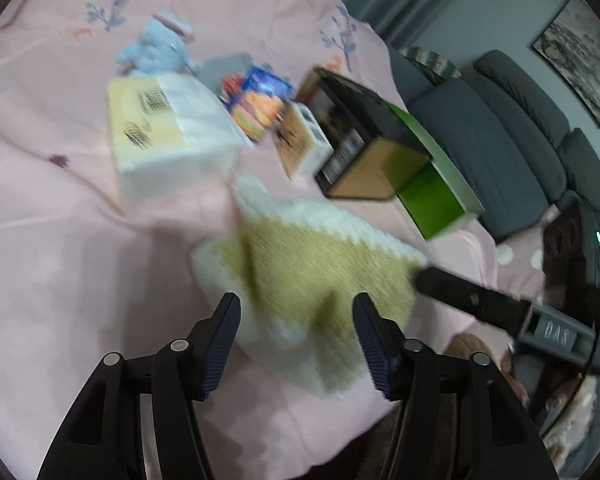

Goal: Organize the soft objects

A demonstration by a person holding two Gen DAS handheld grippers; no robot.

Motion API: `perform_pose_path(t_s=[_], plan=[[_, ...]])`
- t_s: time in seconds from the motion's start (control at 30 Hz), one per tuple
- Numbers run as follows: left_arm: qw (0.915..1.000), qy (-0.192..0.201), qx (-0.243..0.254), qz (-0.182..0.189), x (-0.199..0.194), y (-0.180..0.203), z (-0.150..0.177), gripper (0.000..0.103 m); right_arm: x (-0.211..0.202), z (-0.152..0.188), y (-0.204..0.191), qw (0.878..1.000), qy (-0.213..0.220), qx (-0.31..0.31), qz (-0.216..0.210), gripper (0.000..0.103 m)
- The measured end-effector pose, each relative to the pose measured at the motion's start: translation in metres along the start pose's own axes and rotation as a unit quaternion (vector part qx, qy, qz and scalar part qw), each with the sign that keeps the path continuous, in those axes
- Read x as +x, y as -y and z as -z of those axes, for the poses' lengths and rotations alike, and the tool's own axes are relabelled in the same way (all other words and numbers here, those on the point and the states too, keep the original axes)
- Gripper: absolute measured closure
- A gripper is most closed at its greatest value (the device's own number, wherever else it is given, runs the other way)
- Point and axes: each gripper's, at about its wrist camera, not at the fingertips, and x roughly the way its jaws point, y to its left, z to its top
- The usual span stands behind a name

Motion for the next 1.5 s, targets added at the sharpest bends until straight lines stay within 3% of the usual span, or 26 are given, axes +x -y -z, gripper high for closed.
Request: perform_pose_path(t_s=[0.17,0.27,0.4,0.47,0.53,0.73,1.03,1.2,1.3,1.5], plan=[[0.9994,-0.008,0.025,-0.022,0.013,0.012,0.006,0.023,0.014,-0.004,-0.009,0.999,-0.025,-0.024,-0.013,0.023],[0.9991,-0.012,0.01,-0.038,0.027,0.011,0.008,0.023,0.03,-0.008,-0.015,0.997,-0.055,-0.039,-0.027,0.023],[0.9982,0.001,0.037,-0.048,0.033,0.021,0.014,0.024,0.058,-0.004,-0.019,0.994,-0.095,-0.043,-0.026,0.022],[0.9977,0.002,0.047,-0.049,0.036,0.026,0.015,0.04,0.06,-0.001,-0.021,0.994,-0.09,-0.048,-0.029,0.023],[0.9979,0.005,0.048,-0.042,0.038,0.03,0.014,0.051,0.061,0.002,-0.027,0.992,-0.097,-0.057,-0.052,0.043],[0.999,0.021,0.033,-0.021,0.023,0.028,0.004,0.06,0.06,-0.001,-0.031,0.989,-0.103,-0.043,-0.097,0.06],[0.9846,0.138,0.099,-0.042,-0.031,0.09,-0.052,0.06,-0.016,-0.064,-0.056,0.984,0.001,-0.087,-0.155,0.06],[0.9762,0.182,0.113,-0.032,-0.035,0.117,-0.088,0.06,-0.046,-0.1,-0.063,0.98,0.056,-0.123,-0.149,0.06],[0.9742,0.189,0.121,-0.027,-0.023,0.131,-0.104,0.06,-0.052,-0.121,-0.052,0.978,0.068,-0.13,-0.15,0.06],[0.9747,0.172,0.143,-0.007,0.02,0.156,-0.113,0.062,-0.058,-0.131,-0.005,0.981,0.105,-0.112,-0.121,0.06]])
